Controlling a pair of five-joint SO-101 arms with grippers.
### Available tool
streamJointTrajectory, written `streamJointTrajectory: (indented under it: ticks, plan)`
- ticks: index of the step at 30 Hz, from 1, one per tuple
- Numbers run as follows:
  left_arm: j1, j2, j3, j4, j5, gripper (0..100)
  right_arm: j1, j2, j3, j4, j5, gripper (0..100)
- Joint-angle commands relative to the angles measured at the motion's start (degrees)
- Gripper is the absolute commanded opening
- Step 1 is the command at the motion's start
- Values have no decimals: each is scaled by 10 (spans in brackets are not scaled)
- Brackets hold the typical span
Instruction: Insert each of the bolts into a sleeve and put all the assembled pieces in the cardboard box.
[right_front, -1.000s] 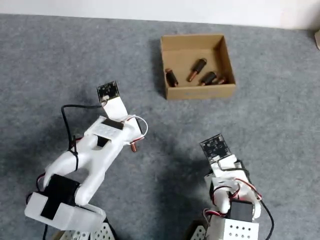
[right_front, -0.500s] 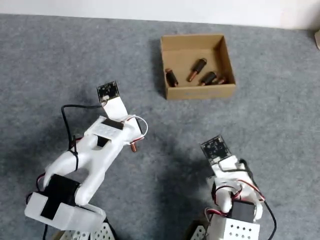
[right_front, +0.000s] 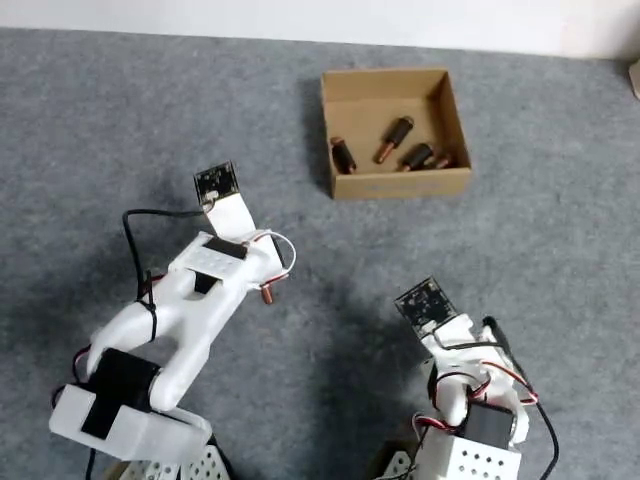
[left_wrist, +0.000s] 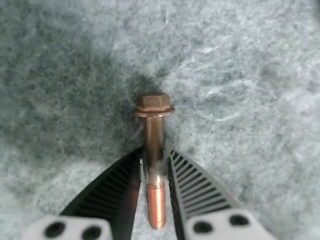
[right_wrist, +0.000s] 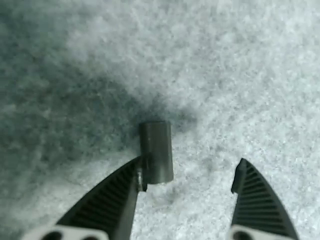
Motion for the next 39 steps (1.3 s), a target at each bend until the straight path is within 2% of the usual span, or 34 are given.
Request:
streamJointTrajectory:
  ticks: [1,5,10,20,26,39]
  plan:
    - [-10,1,-16,-2,-2,5,-14,6,57,25,6,245]
    - [-10,1,-16,-2,-1,5,-59,6,57,24,7,228]
    - [-10,1,-16,-2,-1,5,-89,6,57,24,9,0]
    - [-10,1,-16,-2,-1,5,-87,3,51,21,26,5]
    - [-10,1,-17,-2,-1,5,-88,2,-53,-2,-54,5]
    - [-10,1,-17,-2,-1,5,-89,2,-201,-1,-104,5]
